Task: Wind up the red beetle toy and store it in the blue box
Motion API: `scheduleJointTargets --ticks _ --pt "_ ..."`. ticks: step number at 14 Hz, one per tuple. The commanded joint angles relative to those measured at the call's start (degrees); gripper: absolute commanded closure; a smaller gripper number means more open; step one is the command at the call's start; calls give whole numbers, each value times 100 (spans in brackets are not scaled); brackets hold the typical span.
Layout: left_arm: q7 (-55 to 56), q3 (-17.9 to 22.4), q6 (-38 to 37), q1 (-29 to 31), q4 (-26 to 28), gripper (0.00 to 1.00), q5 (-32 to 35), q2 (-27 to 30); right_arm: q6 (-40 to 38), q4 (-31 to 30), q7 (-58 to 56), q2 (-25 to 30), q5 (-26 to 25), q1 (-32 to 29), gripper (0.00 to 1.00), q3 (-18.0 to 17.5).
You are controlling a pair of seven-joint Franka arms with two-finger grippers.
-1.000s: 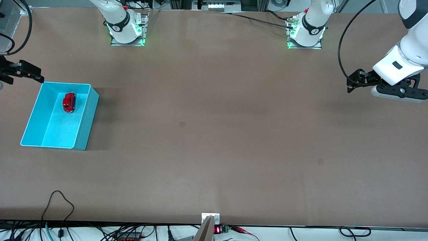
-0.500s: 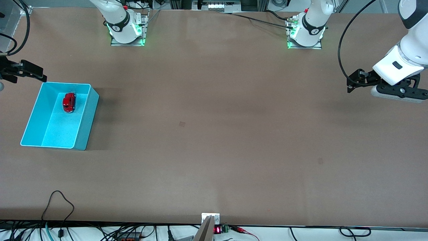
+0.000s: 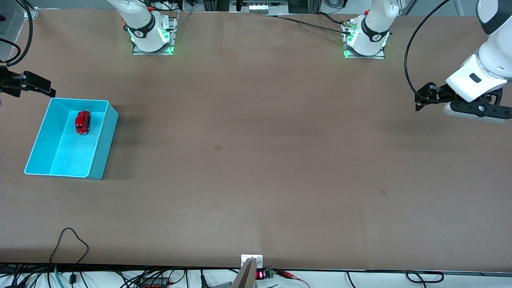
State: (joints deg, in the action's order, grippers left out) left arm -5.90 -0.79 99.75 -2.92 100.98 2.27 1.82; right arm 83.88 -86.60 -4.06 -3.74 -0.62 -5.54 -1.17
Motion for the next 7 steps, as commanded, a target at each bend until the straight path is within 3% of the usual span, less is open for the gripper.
scheduleJointTargets --ticks 1,7 --pt "54 -18 -114 20 -114 0 99 -33 -222 91 133 40 106 18 0 29" --pt "54 -18 -114 20 -114 0 99 -33 -214 99 133 41 97 27 0 20"
